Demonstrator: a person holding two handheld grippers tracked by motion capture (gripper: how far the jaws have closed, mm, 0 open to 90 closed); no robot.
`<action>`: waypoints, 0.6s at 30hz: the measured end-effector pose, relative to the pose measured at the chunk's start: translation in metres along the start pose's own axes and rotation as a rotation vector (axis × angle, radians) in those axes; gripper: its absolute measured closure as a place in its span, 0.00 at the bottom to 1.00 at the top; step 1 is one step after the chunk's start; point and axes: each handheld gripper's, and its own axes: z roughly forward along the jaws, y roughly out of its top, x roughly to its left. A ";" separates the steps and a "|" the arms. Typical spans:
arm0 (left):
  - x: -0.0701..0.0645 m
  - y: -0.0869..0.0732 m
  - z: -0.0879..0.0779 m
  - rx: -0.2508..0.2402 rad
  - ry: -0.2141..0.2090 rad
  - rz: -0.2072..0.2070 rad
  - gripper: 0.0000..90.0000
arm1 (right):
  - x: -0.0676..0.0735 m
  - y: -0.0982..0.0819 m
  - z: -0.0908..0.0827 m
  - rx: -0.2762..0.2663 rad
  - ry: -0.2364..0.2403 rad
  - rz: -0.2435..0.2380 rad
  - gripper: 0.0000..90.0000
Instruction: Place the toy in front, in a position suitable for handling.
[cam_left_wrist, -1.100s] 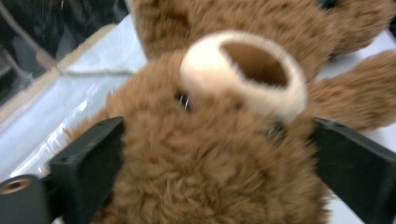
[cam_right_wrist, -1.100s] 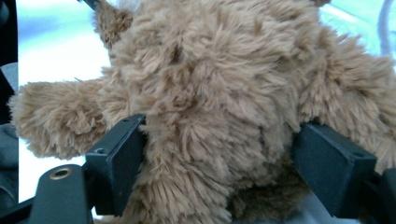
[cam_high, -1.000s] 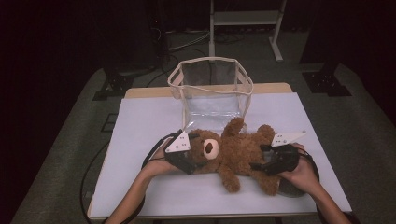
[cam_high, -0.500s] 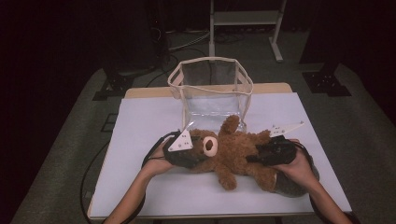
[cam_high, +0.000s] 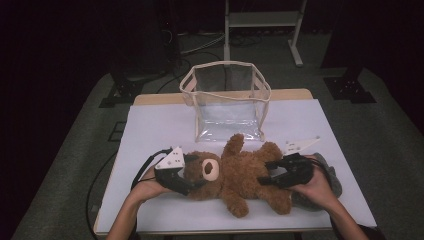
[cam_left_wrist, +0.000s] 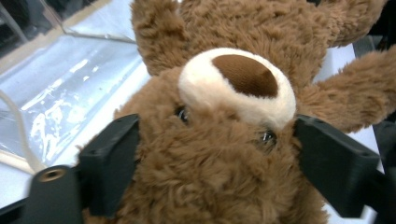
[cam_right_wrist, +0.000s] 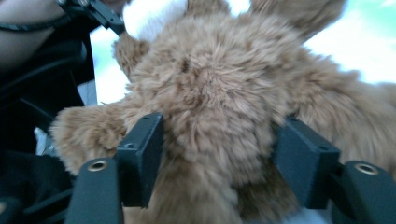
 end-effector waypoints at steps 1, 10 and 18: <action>0.001 0.000 0.000 0.011 0.007 0.011 0.13 | 0.001 -0.002 -0.009 -0.021 -0.024 -0.009 0.38; 0.008 0.005 0.009 -0.039 -0.038 0.096 0.09 | -0.031 -0.053 -0.083 -0.042 -0.428 0.049 0.31; 0.024 0.001 0.022 -0.032 -0.085 -0.033 0.10 | -0.055 -0.095 -0.062 0.107 -0.470 0.080 0.38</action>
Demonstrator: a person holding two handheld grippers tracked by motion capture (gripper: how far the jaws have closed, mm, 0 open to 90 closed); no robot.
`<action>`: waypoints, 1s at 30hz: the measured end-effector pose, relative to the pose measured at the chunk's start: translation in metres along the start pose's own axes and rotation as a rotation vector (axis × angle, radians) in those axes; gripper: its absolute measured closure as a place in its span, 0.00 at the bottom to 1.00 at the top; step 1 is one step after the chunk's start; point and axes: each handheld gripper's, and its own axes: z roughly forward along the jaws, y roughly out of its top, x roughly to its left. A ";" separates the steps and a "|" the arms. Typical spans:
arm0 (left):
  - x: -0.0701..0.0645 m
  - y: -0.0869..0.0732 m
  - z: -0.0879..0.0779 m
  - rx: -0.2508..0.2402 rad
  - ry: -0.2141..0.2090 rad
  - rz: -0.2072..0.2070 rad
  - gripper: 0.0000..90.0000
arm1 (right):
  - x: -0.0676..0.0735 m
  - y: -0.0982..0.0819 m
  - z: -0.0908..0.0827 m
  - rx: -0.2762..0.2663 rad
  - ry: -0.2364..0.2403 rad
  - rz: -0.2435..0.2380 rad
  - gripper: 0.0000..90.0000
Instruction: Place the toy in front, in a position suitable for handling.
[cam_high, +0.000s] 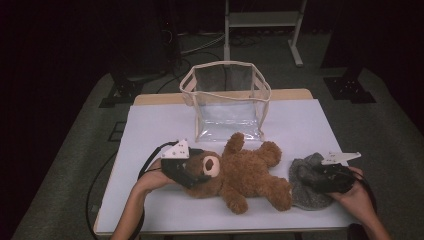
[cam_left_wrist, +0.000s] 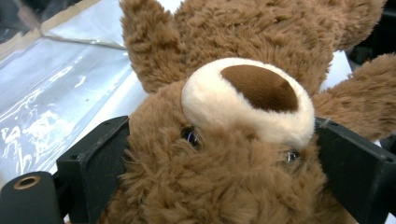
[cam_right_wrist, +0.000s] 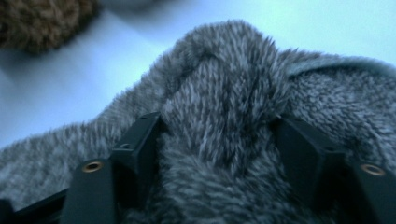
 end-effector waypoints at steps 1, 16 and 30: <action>0.000 0.000 -0.001 0.000 0.009 0.007 0.10 | 0.000 0.000 0.000 0.001 -0.005 -0.005 0.42; -0.007 0.001 0.003 -0.054 0.035 0.038 0.15 | 0.023 0.065 -0.061 -0.203 0.207 -0.014 0.77; -0.019 0.000 0.006 -0.019 0.062 0.066 0.15 | 0.089 0.108 0.004 -0.133 0.341 -0.218 0.76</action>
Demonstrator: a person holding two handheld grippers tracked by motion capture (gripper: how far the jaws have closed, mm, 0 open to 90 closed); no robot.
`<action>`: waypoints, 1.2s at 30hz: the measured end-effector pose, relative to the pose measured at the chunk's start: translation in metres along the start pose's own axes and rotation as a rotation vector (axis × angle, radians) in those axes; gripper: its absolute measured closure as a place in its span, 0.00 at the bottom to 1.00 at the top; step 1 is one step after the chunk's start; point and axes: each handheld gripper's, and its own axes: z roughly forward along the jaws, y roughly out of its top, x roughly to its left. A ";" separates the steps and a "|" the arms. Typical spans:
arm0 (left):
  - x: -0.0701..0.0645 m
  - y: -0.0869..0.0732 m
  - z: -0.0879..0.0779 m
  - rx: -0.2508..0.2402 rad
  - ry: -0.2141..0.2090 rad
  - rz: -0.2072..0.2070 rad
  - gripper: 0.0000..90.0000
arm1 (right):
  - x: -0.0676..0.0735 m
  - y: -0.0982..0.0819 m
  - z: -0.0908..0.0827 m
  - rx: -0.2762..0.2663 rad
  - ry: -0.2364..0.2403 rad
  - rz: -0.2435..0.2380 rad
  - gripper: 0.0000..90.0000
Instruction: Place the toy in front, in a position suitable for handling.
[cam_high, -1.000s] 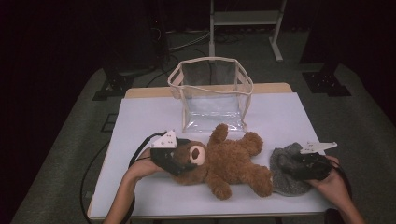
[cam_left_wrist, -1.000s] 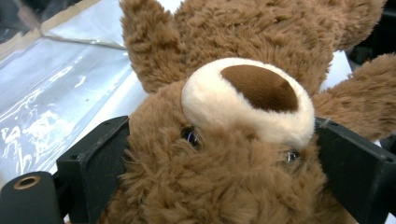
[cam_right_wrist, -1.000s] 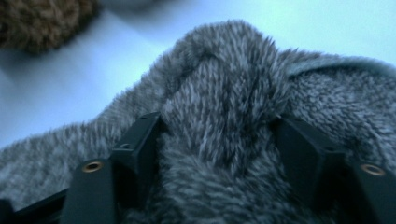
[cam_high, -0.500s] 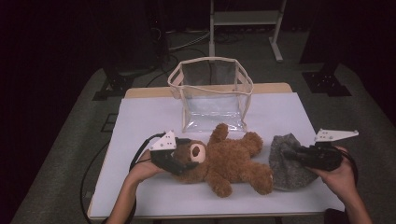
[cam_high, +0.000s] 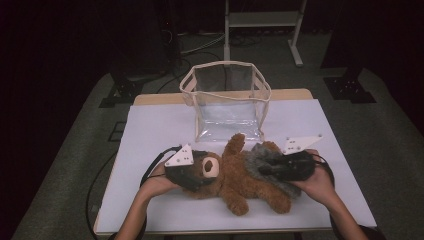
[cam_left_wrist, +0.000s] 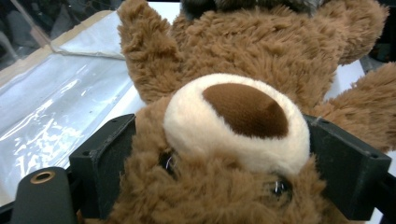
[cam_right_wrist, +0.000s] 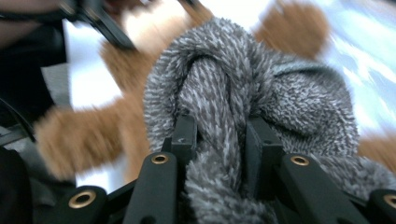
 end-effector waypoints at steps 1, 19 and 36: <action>-0.001 0.000 -0.001 0.001 0.008 -0.006 0.15 | -0.004 -0.008 -0.004 0.021 -0.020 0.016 0.76; -0.002 0.000 -0.022 0.064 -0.007 0.019 0.11 | 0.017 -0.006 0.010 -0.003 0.147 0.000 0.77; 0.007 -0.011 -0.019 0.076 0.008 -0.052 0.26 | 0.019 -0.007 -0.006 -0.049 0.098 -0.003 0.75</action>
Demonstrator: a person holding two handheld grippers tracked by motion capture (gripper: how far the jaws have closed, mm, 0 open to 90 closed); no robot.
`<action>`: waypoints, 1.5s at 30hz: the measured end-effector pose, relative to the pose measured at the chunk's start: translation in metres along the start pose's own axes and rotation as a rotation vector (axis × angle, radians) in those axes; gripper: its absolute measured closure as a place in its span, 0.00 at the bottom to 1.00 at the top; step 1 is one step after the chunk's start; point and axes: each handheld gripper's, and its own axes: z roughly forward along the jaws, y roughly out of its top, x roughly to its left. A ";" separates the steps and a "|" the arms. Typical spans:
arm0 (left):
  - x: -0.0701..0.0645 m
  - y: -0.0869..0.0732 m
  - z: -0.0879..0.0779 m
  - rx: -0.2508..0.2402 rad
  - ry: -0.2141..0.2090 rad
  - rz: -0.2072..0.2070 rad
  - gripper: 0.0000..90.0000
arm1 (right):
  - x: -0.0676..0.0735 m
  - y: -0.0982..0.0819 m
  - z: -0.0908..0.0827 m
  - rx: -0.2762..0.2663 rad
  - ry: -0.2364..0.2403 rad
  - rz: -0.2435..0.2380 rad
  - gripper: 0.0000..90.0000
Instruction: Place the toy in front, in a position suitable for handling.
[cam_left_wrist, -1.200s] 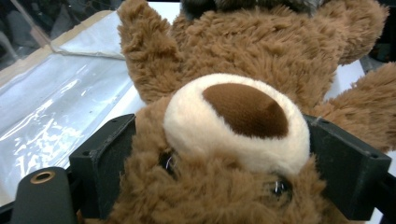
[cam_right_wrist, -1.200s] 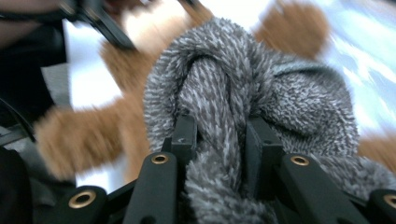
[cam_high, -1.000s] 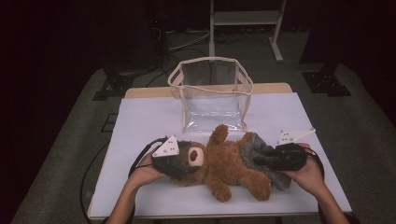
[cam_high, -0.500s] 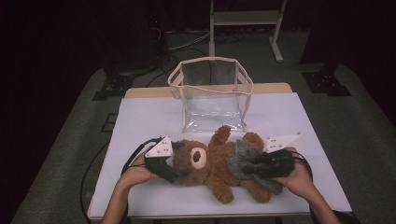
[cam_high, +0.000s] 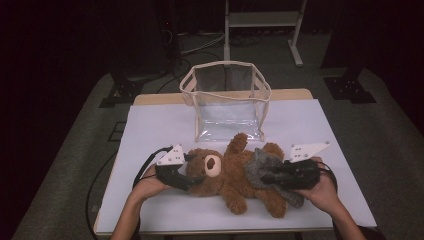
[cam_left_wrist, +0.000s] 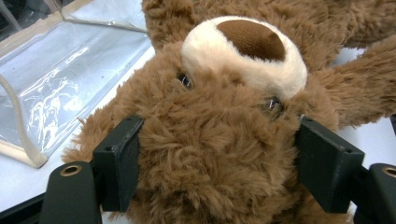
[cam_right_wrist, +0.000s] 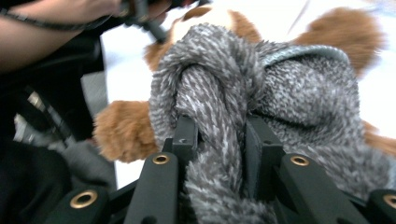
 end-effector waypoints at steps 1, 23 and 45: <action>0.000 0.000 -0.001 0.004 0.002 0.006 0.26 | 0.002 0.000 0.004 0.024 0.008 -0.014 0.75; -0.003 -0.001 -0.004 0.028 -0.037 0.026 0.26 | -0.057 -0.034 -0.008 0.001 -0.191 0.190 0.78; -0.004 0.003 0.001 0.020 -0.030 0.036 0.26 | -0.056 -0.015 -0.019 -0.047 -0.196 0.220 0.78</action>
